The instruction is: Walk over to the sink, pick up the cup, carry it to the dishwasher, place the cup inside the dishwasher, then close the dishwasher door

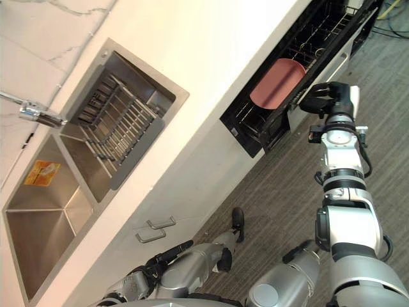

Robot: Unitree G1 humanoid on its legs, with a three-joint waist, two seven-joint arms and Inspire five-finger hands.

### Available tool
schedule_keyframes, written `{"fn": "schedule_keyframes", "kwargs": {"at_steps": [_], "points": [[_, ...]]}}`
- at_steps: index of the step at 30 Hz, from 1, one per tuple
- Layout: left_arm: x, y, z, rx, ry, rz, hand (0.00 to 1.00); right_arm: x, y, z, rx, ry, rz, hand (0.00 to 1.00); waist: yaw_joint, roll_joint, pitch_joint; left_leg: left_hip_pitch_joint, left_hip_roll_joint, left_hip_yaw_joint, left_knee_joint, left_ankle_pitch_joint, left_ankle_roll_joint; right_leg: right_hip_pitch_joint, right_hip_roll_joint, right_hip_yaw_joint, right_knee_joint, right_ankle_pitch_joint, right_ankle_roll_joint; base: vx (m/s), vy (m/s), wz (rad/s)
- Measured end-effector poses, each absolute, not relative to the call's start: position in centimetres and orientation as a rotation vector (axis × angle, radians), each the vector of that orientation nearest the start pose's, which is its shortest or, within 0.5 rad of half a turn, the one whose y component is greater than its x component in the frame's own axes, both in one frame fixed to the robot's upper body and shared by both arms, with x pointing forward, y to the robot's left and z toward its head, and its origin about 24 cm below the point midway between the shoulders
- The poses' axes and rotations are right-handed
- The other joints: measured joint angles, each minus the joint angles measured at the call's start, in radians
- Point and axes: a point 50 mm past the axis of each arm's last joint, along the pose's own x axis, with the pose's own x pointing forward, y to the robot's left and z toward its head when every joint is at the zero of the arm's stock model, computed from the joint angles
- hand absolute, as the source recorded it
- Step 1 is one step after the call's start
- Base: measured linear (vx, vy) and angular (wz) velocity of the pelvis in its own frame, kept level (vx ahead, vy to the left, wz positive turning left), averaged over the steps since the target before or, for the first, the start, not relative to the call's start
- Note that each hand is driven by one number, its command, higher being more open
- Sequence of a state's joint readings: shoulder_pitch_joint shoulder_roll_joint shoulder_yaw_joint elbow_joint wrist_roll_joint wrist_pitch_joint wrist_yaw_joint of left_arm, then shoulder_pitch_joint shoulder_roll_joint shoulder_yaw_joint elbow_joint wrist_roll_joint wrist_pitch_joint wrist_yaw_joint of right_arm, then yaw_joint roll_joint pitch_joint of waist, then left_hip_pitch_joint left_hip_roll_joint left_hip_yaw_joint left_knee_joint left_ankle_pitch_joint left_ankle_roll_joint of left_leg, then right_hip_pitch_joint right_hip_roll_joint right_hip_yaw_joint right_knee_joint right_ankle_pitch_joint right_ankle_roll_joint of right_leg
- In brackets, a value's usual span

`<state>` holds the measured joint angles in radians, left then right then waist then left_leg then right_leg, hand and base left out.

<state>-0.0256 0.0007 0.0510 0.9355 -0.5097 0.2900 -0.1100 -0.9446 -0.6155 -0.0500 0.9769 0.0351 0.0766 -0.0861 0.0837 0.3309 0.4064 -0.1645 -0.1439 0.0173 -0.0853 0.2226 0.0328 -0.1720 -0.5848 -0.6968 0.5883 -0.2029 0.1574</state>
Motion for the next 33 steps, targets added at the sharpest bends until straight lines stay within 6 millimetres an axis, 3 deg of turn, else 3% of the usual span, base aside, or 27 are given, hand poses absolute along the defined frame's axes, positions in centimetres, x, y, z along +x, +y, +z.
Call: {"fn": "schedule_keyframes", "kwargs": {"at_steps": [1, 7, 14, 16, 19, 20, 21, 22, 23, 24, 25, 26, 28, 31, 33], "points": [[13.9, 13.6, -15.0, -0.611, 1.128, 0.096, 1.0, 38.6, -30.4, 18.5, -0.4, 0.025, -0.387, 1.0, 0.01, 0.003, -0.002, 0.0, -0.001, -0.005, 0.0, 0.0, 0.0, 0.004, -0.001, -0.006, 0.002, -0.003, 0.0, 0.0, -0.054, 0.12], [13.2, 13.6, -15.1, -0.589, 1.105, 0.035, 1.0, 39.0, -30.4, 19.8, -0.421, 0.017, -0.361, 1.0, 0.031, 0.007, -0.006, 0.0, 0.0, -0.033, -0.001, 0.008, -0.009, 0.025, 0.001, -0.025, 0.003, -0.013, -0.001, -0.02, -0.057, 0.15], [13.2, 13.9, -15.0, -0.559, 1.068, 0.024, 1.0, 39.1, -30.0, 19.3, -0.419, 0.007, -0.344, 1.0, 0.033, -0.001, 0.001, -0.001, 0.036, -0.026, -0.002, 0.011, -0.016, 0.028, 0.048, -0.023, -0.026, -0.007, -0.011, -0.03, -0.065, -0.07], [13.6, 14.3, -14.8, -0.54, 1.049, 0.018, 1.0, 38.7, -30.1, 18.0, -0.29, -0.01, -0.31, 1.0, 0.039, -0.017, 0.009, -0.001, 0.063, -0.01, -0.007, 0.008, -0.025, 0.028, 0.085, -0.016, -0.055, 0.003, -0.023, -0.03, -0.078, -0.23], [13.7, 15.1, -14.7, -0.536, 1.047, 0.037, 1.0, 37.2, -30.2, 13.7, -0.123, 0.008, -0.268, 1.0, 0.041, -0.054, 0.005, 0.0, 0.088, -0.001, -0.007, 0.001, -0.036, 0.03, 0.121, -0.012, -0.088, 0.012, -0.031, -0.01, -0.089, -0.2], [13.6, 16.0, -14.8, -0.519, 1.052, 0.057, 1.0, 35.5, -29.9, 9.2, -0.022, 0.082, -0.252, 1.0, 0.038, -0.089, -0.001, 0.001, 0.101, 0.006, -0.006, -0.004, -0.043, 0.036, 0.142, -0.01, -0.112, 0.02, -0.036, 0.03, -0.103, -0.2], [13.6, 16.4, -14.8, -0.51, 1.054, 0.066, 1.0, 34.4, -29.8, 7.0, 0.019, 0.128, -0.256, 1.0, 0.035, -0.103, -0.004, 0.004, 0.106, 0.008, -0.006, -0.006, -0.046, 0.041, 0.151, -0.01, -0.124, 0.023, -0.036, 0.04, -0.103, -0.2], [13.5, 16.9, -14.7, -0.5, 1.057, 0.082, 1.0, 32.6, -29.6, 3.7, 0.071, 0.211, -0.265, 1.0, 0.031, -0.124, -0.005, 0.012, 0.112, 0.012, -0.006, -0.011, -0.053, 0.052, 0.162, -0.009, -0.138, 0.029, -0.036, 0.06, -0.086, -0.2], [13.3, 17.8, -14.8, -0.497, 1.065, 0.115, 1.0, 29.0, -28.9, -1.9, 0.158, 0.374, -0.303, 1.0, 0.019, -0.16, -0.008, 0.024, 0.12, 0.022, -0.007, -0.02, -0.064, 0.068, 0.178, -0.004, -0.164, 0.037, -0.036, 0.05, -0.078, -0.19], [13.2, 18.1, -14.8, -0.495, 1.069, 0.128, 1.0, 27.3, -28.6, -4.0, 0.194, 0.437, -0.325, 1.0, 0.012, -0.171, -0.01, 0.028, 0.122, 0.024, -0.007, -0.024, -0.069, 0.074, 0.184, -0.003, -0.175, 0.041, -0.035, 0.05, -0.078, -0.2], [13.0, 18.6, -14.9, -0.496, 1.078, 0.148, 1.0, 24.1, -28.0, -7.2, 0.254, 0.547, -0.372, 1.0, 0.003, -0.188, -0.015, 0.033, 0.126, 0.03, -0.007, -0.028, -0.073, 0.082, 0.194, 0.0, -0.194, 0.049, -0.033, 0.02, -0.039, -0.16], [12.8, 18.8, -15.0, -0.5, 1.084, 0.162, 1.0, 22.0, -27.7, -8.9, 0.29, 0.61, -0.406, 1.0, -0.002, -0.198, -0.02, 0.036, 0.129, 0.037, -0.007, -0.032, -0.073, 0.084, 0.201, 0.006, -0.206, 0.054, -0.032, 0.02, -0.038, -0.31], [12.0, 19.5, -15.3, -0.518, 1.104, 0.208, 1.0, 15.8, -26.7, -12.7, 0.37, 0.771, -0.517, 1.0, -0.022, -0.223, -0.032, 0.052, 0.14, 0.068, -0.008, -0.044, -0.069, 0.09, 0.224, 0.035, -0.243, 0.073, -0.03, 0.0, -0.031, -0.42], [11.2, 20.2, -15.6, -0.521, 1.12, 0.252, 1.0, 10.6, -25.9, -14.7, 0.396, 0.896, -0.62, 1.0, -0.036, -0.255, -0.057, 0.083, 0.15, 0.095, -0.008, -0.058, -0.068, 0.11, 0.247, 0.063, -0.28, 0.082, -0.03, -0.03, -0.029, -0.36], [10.7, 20.7, -15.7, -0.529, 1.119, 0.283, 1.0, 9.0, -25.4, -15.3, 0.397, 0.941, -0.647, 1.0, -0.038, -0.28, -0.075, 0.098, 0.159, 0.108, -0.008, -0.063, -0.069, 0.124, 0.262, 0.07, -0.298, 0.079, -0.027, -0.03, -0.05, -0.21]]}}
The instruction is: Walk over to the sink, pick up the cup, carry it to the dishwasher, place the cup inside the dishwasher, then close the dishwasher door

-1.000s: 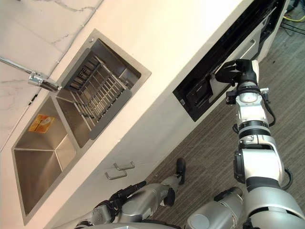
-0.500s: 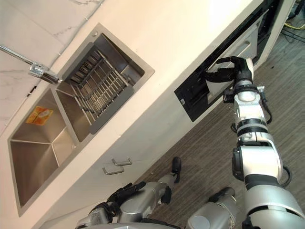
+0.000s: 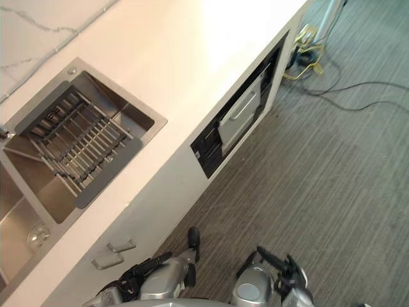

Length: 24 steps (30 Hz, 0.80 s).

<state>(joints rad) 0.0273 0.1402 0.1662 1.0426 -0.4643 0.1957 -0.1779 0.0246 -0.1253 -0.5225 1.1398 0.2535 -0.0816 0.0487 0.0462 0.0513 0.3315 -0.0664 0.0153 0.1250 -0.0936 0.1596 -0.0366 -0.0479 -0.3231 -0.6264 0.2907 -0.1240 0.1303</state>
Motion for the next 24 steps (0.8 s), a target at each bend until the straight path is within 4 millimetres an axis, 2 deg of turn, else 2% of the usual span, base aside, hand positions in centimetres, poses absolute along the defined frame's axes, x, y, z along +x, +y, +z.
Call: {"fn": "schedule_keyframes", "kwargs": {"at_steps": [1, 6, 7, 8, 10, 11, 13, 14, 15, 16, 17, 18, 19, 20, 21, 22, 24], "points": [[10.4, 21.0, -15.8, -0.52, 1.12, 0.294, 1.0, 8.5, -25.0, -15.5, 0.389, 0.964, -0.653, 1.0, 0.0, -0.015, -0.012, 0.005, 0.003, 0.002, 0.0, -0.001, -0.001, 0.004, 0.005, 0.001, -0.003, -0.001, 0.0, -0.02, -0.056, -0.1], [9.5, 21.6, -16.0, -0.516, 1.131, 0.328, 1.0, 8.6, -24.1, -15.8, 0.366, 1.006, -0.631, 1.0, 0.004, -0.052, -0.042, 0.033, -0.004, -0.009, 0.0, -0.01, 0.002, 0.048, 0.001, -0.015, -0.018, 0.003, 0.012, 0.0, -0.021, 0.07], [9.4, 21.7, -16.0, -0.513, 1.133, 0.33, 1.0, 8.7, -24.0, -15.8, 0.37, 1.009, -0.628, 1.0, 0.006, -0.059, -0.051, 0.039, -0.012, -0.014, 0.0, -0.014, 0.005, 0.06, -0.006, -0.021, -0.017, 0.003, 0.016, 0.04, 0.03, 0.3], [9.2, 21.9, -16.0, -0.508, 1.139, 0.336, 1.0, 8.8, -23.7, -15.8, 0.376, 1.013, -0.626, 1.0, 0.008, -0.077, -0.06, 0.05, -0.029, -0.031, 0.0, -0.029, 0.009, 0.088, -0.026, -0.041, -0.014, 0.002, 0.03, 0.04, 0.045, 0.34], [8.7, 22.0, -16.1, -0.505, 1.145, 0.342, 1.0, 9.0, -23.6, -15.8, 0.379, 1.011, -0.625, 1.0, 0.016, -0.086, -0.074, 0.069, -0.05, -0.046, 0.0, -0.05, 0.034, 0.107, -0.055, -0.038, 0.02, 0.004, 0.044, 0.09, 0.076, 0.38], [8.7, 22.0, -16.1, -0.497, 1.148, 0.338, 1.0, 9.3, -23.6, -15.7, 0.378, 1.001, -0.621, 1.0, 0.015, -0.091, -0.074, 0.075, -0.06, -0.063, 0.0, -0.054, 0.04, 0.102, -0.072, -0.005, 0.063, 0.016, 0.039, 0.14, 0.13, 0.45], [8.6, 22.0, -16.1, -0.474, 1.157, 0.327, 1.0, 9.6, -23.4, -15.7, 0.379, 0.998, -0.605, 1.0, 0.015, -0.081, -0.08, 0.085, -0.065, -0.089, 0.001, -0.06, 0.049, 0.078, -0.072, 0.081, 0.129, 0.05, -0.012, 0.13, 0.118, 0.44], [8.4, 21.9, -16.2, -0.469, 1.166, 0.323, 1.0, 9.6, -22.9, -15.8, 0.38, 1.002, -0.59, 1.0, 0.011, -0.08, -0.085, 0.097, -0.06, -0.116, 0.001, -0.065, 0.057, 0.052, -0.06, 0.169, 0.188, 0.081, -0.056, 0.17, 0.056, 0.62], [8.3, 22.0, -16.2, -0.456, 1.175, 0.321, 1.0, 9.3, -22.2, -16.0, 0.397, 1.013, -0.581, 1.0, 0.004, -0.078, -0.089, 0.101, -0.042, -0.156, 0.007, -0.066, 0.065, 0.033, -0.003, 0.261, 0.2, 0.034, -0.037, 0.2, 0.032, 0.84], [8.3, 22.1, -16.2, -0.45, 1.183, 0.322, 1.0, 9.1, -21.6, -16.2, 0.409, 1.022, -0.574, 1.0, -0.005, -0.078, -0.091, 0.104, -0.03, -0.189, 0.007, -0.062, 0.073, 0.031, 0.056, 0.307, 0.178, -0.018, -0.035, 0.14, -0.075, 0.81], [8.2, 22.1, -16.2, -0.449, 1.187, 0.326, 1.0, 9.0, -21.3, -16.3, 0.413, 1.026, -0.57, 1.0, -0.01, -0.078, -0.092, 0.108, -0.025, -0.207, 0.007, -0.062, 0.073, 0.032, 0.095, 0.332, 0.155, -0.04, -0.035, 0.12, -0.102, 0.76], [8.1, 22.1, -16.2, -0.448, 1.199, 0.335, 1.0, 8.8, -21.0, -16.4, 0.408, 1.034, -0.559, 1.0, -0.011, -0.078, -0.092, 0.121, -0.019, -0.23, 0.007, -0.057, 0.064, 0.031, 0.165, 0.362, 0.083, -0.063, -0.041, 0.14, -0.125, 0.66], [8.1, 22.1, -16.3, -0.447, 1.208, 0.341, 1.0, 8.8, -20.9, -16.3, 0.393, 1.034, -0.545, 1.0, -0.014, -0.077, -0.093, 0.135, -0.019, -0.251, 0.007, -0.061, 0.061, 0.029, 0.213, 0.384, -0.004, -0.061, -0.042, 0.11, -0.112, 0.59], [8.0, 22.1, -16.3, -0.445, 1.212, 0.346, 1.0, 8.9, -21.0, -16.3, 0.386, 1.032, -0.541, 1.0, -0.016, -0.079, -0.094, 0.142, -0.02, -0.261, 0.007, -0.064, 0.058, 0.027, 0.231, 0.403, -0.052, -0.055, -0.046, 0.11, -0.129, 0.53], [7.9, 22.1, -16.3, -0.442, 1.216, 0.36, 1.0, 8.8, -21.0, -16.3, 0.378, 1.032, -0.537, 1.0, -0.02, -0.087, -0.099, 0.153, -0.029, -0.283, 0.008, -0.075, 0.052, 0.024, 0.252, 0.452, -0.13, -0.023, -0.059, 0.11, -0.153, 0.73], [7.7, 22.2, -16.3, -0.456, 1.218, 0.38, 1.0, 8.2, -21.1, -16.4, 0.372, 1.042, -0.546, 1.0, -0.033, -0.095, -0.113, 0.158, -0.048, -0.314, 0.004, -0.092, 0.048, 0.036, 0.257, 0.483, -0.128, 0.034, -0.072, 0.11, -0.154, 0.75], [6.8, 21.9, -16.5, -0.503, 1.219, 0.424, 1.0, 7.6, -21.4, -16.5, 0.382, 1.054, -0.579, 1.0, -0.026, -0.089, -0.128, 0.175, -0.049, -0.306, 0.009, -0.098, 0.04, 0.033, 0.25, 0.464, -0.079, -0.004, -0.086, 0.14, -0.113, 0.43]]}}
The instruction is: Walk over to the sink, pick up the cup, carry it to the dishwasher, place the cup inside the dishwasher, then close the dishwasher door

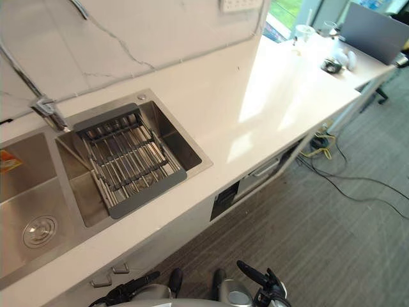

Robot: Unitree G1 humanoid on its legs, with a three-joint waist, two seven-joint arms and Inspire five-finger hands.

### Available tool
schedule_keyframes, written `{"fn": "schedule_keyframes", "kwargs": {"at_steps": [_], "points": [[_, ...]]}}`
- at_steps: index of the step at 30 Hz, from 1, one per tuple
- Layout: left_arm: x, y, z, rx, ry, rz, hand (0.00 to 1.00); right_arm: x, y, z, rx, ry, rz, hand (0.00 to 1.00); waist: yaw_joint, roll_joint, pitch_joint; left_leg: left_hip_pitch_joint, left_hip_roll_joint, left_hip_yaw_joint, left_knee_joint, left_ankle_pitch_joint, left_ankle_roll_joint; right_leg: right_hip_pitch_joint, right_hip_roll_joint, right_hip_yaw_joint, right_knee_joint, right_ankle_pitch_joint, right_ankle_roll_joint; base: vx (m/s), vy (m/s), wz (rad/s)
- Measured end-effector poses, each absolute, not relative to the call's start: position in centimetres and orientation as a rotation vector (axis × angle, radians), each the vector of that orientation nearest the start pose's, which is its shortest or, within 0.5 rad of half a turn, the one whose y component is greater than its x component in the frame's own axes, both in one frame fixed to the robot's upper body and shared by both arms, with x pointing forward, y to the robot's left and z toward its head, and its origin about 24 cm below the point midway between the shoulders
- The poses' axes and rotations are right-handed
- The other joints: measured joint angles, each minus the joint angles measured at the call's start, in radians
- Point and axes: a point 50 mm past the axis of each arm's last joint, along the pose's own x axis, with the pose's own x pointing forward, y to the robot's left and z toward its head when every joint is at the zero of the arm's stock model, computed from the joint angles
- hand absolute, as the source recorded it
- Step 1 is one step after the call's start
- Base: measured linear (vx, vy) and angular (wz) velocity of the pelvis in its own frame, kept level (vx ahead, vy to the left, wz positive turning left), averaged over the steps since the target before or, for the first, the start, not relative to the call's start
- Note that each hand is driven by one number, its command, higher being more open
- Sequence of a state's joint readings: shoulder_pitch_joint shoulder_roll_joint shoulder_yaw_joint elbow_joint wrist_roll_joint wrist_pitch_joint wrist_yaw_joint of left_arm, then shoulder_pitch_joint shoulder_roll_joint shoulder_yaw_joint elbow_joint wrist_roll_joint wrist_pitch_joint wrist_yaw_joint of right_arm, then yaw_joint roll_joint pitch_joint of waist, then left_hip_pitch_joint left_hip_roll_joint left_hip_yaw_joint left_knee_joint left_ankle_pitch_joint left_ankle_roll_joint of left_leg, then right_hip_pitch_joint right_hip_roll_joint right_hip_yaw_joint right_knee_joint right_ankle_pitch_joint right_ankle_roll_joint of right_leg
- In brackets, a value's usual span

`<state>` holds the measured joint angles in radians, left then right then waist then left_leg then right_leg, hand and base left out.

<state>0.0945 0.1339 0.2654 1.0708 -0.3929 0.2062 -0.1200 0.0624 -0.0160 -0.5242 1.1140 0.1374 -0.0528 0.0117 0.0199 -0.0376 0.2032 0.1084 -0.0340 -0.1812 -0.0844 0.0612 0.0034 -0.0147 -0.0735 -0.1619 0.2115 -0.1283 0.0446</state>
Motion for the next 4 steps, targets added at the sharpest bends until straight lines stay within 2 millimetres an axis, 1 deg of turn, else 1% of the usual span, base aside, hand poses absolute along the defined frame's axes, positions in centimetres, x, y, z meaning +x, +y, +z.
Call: {"fn": "schedule_keyframes", "kwargs": {"at_steps": [2, 4], "points": [[6.1, 21.6, -16.7, -0.542, 1.222, 0.465, 1.0, 7.1, -21.3, -16.6, 0.393, 1.063, -0.595, 1.0, -0.006, 0.002, -0.003, 0.026, 0.006, 0.001, -0.001, -0.003, -0.01, 0.035, -0.003, -0.028, 0.012, -0.015, -0.005, 0.15, -0.072, 0.38], [5.5, 21.6, -16.8, -0.576, 1.213, 0.51, 1.0, 6.4, -21.1, -16.7, 0.398, 1.082, -0.599, 1.0, -0.001, 0.004, -0.035, 0.033, 0.014, 0.002, -0.007, -0.007, -0.014, 0.079, 0.004, -0.06, -0.028, -0.013, -0.005, 0.13, -0.038, 0.42]]}}
